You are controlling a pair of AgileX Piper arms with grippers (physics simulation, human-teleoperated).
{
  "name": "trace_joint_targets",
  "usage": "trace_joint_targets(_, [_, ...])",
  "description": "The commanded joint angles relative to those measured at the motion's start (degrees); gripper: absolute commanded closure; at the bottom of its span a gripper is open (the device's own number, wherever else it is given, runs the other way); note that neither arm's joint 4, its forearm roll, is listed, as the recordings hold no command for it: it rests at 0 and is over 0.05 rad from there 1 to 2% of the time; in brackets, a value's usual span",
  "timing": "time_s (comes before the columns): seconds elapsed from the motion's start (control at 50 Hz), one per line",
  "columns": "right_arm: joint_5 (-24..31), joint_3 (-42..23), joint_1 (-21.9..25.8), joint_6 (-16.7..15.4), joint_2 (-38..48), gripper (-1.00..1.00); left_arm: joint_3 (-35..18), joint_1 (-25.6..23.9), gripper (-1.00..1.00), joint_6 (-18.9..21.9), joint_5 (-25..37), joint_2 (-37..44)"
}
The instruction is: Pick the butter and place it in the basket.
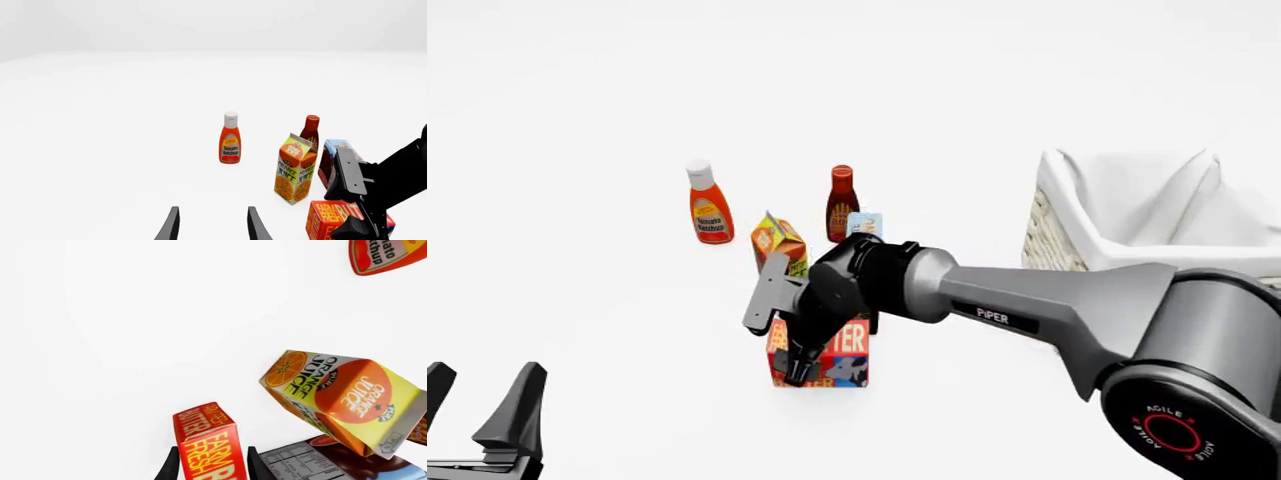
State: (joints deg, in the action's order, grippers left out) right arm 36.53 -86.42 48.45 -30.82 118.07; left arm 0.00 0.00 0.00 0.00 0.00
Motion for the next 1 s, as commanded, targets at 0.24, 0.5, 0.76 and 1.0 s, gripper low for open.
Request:
trace_joint_targets(0.24, [0.3, 0.4, -0.8, -0.4, 3.7, -1.0, 0.0, 0.0, -1.0, 0.0, 0.0, 0.0])
trace_joint_targets(0.5, [0.5, 0.1, -0.7, 0.0, 5.3, 1.0, 0.0, 0.0, -1.0, 0.0, 0.0, 0.0])
trace_joint_targets(0.76, [0.7, 0.1, -0.7, 0.0, 5.8, 1.0, 0.0, 0.0, -1.0, 0.0, 0.0, 0.0])
trace_joint_targets(1.0, [0.7, 1.1, 0.3, -0.7, 5.0, 1.0, 0.0, 0.0, -1.0, 0.0, 0.0, 0.0])
